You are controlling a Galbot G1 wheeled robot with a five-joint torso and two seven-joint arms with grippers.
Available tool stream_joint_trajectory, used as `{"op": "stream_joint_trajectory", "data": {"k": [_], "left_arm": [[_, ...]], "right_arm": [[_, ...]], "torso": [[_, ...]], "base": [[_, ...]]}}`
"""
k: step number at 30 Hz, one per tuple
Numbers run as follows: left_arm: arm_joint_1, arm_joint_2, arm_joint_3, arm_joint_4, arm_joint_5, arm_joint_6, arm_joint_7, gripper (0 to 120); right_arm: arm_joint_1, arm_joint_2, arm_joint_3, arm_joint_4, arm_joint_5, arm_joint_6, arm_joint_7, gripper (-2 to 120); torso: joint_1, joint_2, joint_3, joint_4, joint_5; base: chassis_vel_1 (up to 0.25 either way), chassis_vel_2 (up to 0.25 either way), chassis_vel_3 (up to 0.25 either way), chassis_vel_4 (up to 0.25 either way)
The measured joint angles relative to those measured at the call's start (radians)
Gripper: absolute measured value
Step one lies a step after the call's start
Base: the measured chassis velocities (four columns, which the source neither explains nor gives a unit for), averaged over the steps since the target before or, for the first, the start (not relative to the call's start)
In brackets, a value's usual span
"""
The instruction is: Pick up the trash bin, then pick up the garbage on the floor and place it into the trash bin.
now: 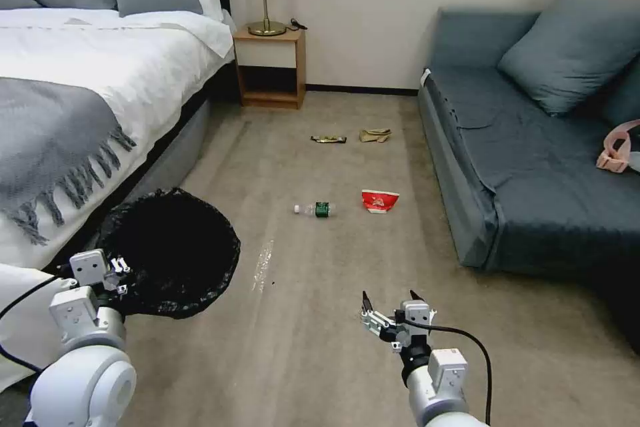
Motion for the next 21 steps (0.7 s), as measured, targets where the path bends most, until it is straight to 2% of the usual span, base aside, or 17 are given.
{"op": "stream_joint_trajectory", "data": {"k": [4, 14, 21], "left_arm": [[0.006, 0.004, 0.001, 0.022, 0.010, -0.031, 0.008, 4], [0.025, 0.004, 0.001, 0.029, 0.019, -0.058, 0.011, 4], [0.033, -0.015, 0.013, 0.056, 0.069, -0.097, 0.020, 4]], "right_arm": [[0.004, 0.009, 0.003, -0.012, -0.002, 0.001, -0.011, 100], [-0.009, 0.019, 0.007, -0.015, -0.027, 0.027, -0.036, 100], [-0.017, 0.020, 0.008, -0.019, -0.034, 0.032, -0.039, 100]], "torso": [[0.000, 0.000, 0.000, 0.0000, 0.0001], [0.000, 0.000, 0.000, 0.0000, 0.0000], [0.000, 0.000, 0.000, 0.0000, 0.0001]], "base": [[0.000, 0.000, 0.000, 0.000], [0.000, 0.000, 0.000, 0.000], [0.000, 0.000, 0.000, 0.000]]}}
